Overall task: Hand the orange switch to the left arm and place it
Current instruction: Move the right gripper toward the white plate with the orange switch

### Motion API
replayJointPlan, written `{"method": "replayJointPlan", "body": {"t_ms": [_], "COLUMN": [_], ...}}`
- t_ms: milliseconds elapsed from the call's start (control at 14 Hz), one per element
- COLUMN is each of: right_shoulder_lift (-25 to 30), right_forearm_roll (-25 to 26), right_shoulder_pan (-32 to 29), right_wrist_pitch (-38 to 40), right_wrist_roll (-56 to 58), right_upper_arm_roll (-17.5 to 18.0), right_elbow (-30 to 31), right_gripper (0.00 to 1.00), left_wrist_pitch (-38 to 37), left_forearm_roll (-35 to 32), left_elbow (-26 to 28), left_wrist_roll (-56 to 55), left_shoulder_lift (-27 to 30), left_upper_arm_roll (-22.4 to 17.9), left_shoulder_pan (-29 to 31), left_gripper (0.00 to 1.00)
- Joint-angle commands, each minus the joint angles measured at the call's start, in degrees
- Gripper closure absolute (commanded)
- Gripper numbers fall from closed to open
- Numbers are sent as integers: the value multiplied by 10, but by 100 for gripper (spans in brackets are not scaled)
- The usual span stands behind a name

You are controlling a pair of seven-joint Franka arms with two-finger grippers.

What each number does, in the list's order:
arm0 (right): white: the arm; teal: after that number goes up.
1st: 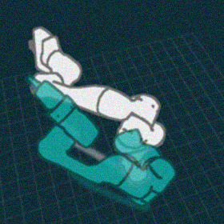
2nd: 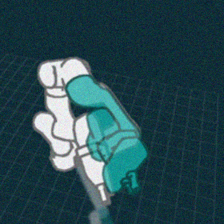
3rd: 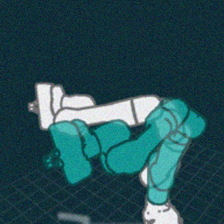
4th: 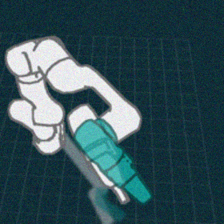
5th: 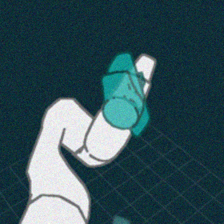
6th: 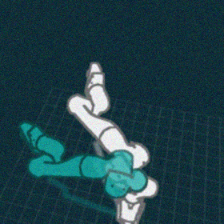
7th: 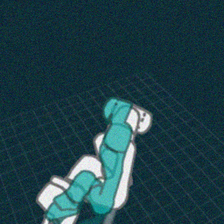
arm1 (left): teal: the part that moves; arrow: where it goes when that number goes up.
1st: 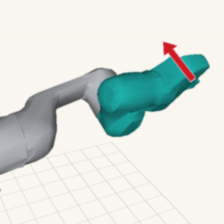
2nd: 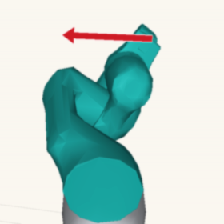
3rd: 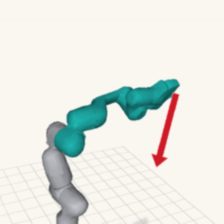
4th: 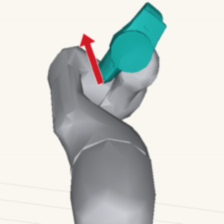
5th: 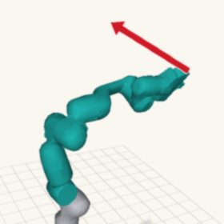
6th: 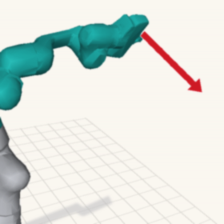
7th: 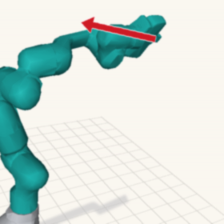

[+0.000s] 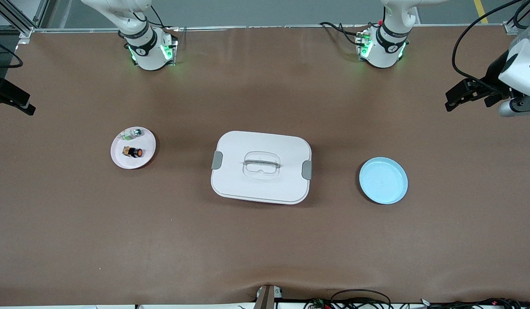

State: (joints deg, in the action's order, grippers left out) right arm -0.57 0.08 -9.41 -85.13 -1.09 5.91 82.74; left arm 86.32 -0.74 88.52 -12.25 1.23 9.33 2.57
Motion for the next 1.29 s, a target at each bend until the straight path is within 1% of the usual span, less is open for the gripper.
{"method": "replayJointPlan", "body": {"t_ms": [0, 143, 214, 571, 714, 786, 929, 1071, 1214], "right_shoulder_lift": [-7, -7, -7, -8, -19, -30, -61, -87, -92], "right_forearm_roll": [-2, -5, -6, -9, -9, -10, -13, -36, -36], "right_shoulder_pan": [-6, -8, -10, -17, -18, -19, -28, -30, -29], "right_wrist_pitch": [10, 0, -18, -144, -196, -217, -238, -263, -324], "right_wrist_roll": [2, 1, 0, -2, -2, -3, -3, -2, -2], "right_upper_arm_roll": [10, 10, 10, 9, 9, 9, 9, 9, 9], "right_elbow": [15, 57, 84, 216, 259, 273, 282, 290, 331], "right_gripper": [0, 0, 0, 0, 0, 0, 0, 0, 0], "left_wrist_pitch": [-12, -12, -12, -12, -12, -12, -12, -12, -12], "left_forearm_roll": [3, 2, 2, 2, 2, 2, 2, 1, 1], "left_elbow": [-16, -16, -15, -15, -13, -13, -13, -13, -12], "left_wrist_roll": [6, 5, 5, 3, 2, 5, 6, 5, 6], "left_shoulder_lift": [-6, -6, -6, -12, -14, -14, -14, -14, -14], "left_upper_arm_roll": [1, 1, 1, 1, 1, 1, 1, 1, 1], "left_shoulder_pan": [1, 1, 0, 2, 2, 4, 4, 3, 4], "left_gripper": [0, 0, 0, 0, 0, 0, 0, 0, 0]}}
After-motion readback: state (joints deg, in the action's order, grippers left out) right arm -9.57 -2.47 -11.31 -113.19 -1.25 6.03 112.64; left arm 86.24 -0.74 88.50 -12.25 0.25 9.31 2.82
